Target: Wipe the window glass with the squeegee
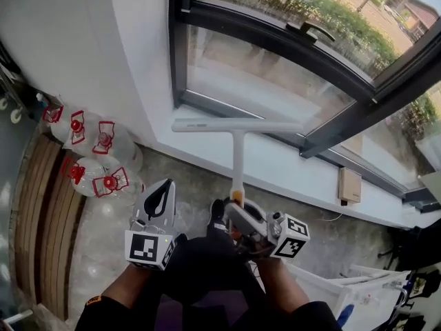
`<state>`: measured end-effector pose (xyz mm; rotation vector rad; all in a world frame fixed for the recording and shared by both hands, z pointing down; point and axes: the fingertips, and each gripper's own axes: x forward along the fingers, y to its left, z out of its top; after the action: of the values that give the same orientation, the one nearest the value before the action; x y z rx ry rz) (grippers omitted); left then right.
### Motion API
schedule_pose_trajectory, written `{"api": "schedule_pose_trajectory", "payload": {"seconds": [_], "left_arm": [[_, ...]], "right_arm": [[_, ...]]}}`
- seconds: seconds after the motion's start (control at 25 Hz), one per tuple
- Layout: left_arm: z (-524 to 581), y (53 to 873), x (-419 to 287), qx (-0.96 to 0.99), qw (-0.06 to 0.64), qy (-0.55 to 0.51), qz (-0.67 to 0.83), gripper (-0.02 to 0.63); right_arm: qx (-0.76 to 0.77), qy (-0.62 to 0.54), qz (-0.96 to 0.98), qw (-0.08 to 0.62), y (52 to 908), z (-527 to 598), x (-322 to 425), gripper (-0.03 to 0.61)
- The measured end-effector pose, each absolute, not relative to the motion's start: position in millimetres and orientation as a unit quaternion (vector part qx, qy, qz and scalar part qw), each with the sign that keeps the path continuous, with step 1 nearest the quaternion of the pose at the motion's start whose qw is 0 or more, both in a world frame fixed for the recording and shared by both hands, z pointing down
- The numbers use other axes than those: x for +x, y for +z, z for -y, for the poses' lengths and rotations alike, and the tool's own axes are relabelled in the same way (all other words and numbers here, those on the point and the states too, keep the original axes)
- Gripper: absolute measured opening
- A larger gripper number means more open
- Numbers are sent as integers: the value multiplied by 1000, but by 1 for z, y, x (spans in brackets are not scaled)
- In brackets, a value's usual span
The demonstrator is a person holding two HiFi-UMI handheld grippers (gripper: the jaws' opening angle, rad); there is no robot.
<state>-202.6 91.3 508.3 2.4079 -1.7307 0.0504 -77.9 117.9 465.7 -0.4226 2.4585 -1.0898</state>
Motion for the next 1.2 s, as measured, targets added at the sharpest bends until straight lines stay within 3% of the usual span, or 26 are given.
{"api": "schedule_pose_trajectory", "payload": {"seconds": [0.64,1.2], "left_arm": [[61,489,-101,798,89,37,595,17],[152,494,-133,815,113,16,568,17]], "right_arm": [[-155,-343,-899,223,441,43,29,41],[-167,-318,-902,241,405,134,-14,43]]}}
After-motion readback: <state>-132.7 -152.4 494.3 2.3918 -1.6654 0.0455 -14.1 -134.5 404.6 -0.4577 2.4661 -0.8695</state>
